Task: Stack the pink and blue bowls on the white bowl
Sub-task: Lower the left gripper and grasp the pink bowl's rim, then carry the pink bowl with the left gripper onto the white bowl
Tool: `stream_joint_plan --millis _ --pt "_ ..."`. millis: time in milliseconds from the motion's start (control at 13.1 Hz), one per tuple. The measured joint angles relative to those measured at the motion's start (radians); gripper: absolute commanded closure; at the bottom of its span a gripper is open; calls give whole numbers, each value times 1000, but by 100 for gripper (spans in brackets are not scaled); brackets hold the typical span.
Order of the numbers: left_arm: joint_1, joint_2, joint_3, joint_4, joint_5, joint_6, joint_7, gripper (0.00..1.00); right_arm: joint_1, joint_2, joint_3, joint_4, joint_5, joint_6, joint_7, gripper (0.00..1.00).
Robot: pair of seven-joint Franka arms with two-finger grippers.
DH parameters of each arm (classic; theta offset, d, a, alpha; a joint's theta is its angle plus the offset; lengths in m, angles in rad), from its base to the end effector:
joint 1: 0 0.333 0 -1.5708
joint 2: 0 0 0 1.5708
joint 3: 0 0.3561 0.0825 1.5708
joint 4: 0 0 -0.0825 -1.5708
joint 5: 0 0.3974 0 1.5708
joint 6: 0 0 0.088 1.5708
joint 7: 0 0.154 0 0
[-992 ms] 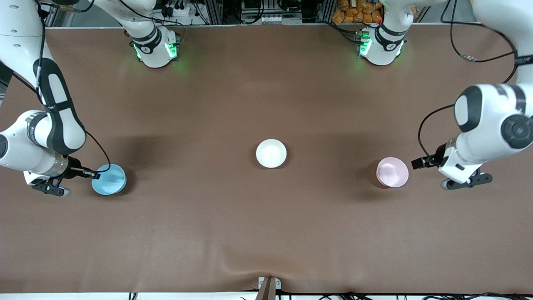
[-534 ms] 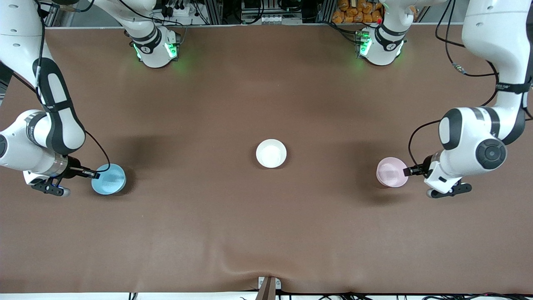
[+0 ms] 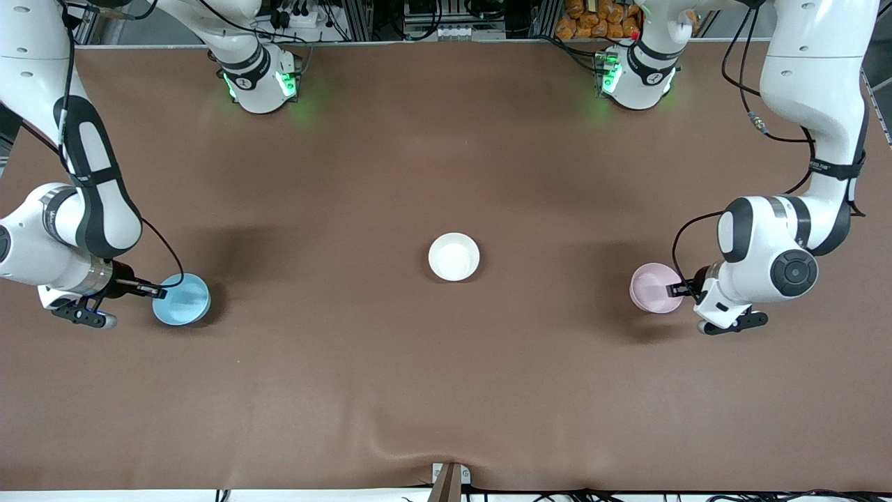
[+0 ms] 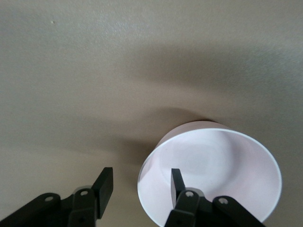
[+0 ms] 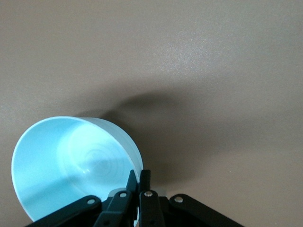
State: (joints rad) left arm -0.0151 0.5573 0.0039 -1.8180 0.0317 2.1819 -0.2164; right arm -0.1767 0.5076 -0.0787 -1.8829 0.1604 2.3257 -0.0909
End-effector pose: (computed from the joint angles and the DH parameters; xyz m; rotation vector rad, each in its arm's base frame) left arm 0.6502 -0.0050 0.1945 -3.0668 -0.2831 0.2922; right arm 0.6364 -0.1557 0.2116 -3.0288 0.4105 0.0729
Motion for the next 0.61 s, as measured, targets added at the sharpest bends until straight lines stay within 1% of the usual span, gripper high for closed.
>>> stream_joint_plan --millis 76,458,610 --pt "1 5 0 0 0 1 0 100 0 -1 0 0 0 0 0 100" --pt "5 -2 -14 0 -16 1 2 100 0 -34 0 4 0 -26 0 100" --pt "17 -21 -49 -11 -48 0 2 100 0 -56 1 4 0 -43 0 100"
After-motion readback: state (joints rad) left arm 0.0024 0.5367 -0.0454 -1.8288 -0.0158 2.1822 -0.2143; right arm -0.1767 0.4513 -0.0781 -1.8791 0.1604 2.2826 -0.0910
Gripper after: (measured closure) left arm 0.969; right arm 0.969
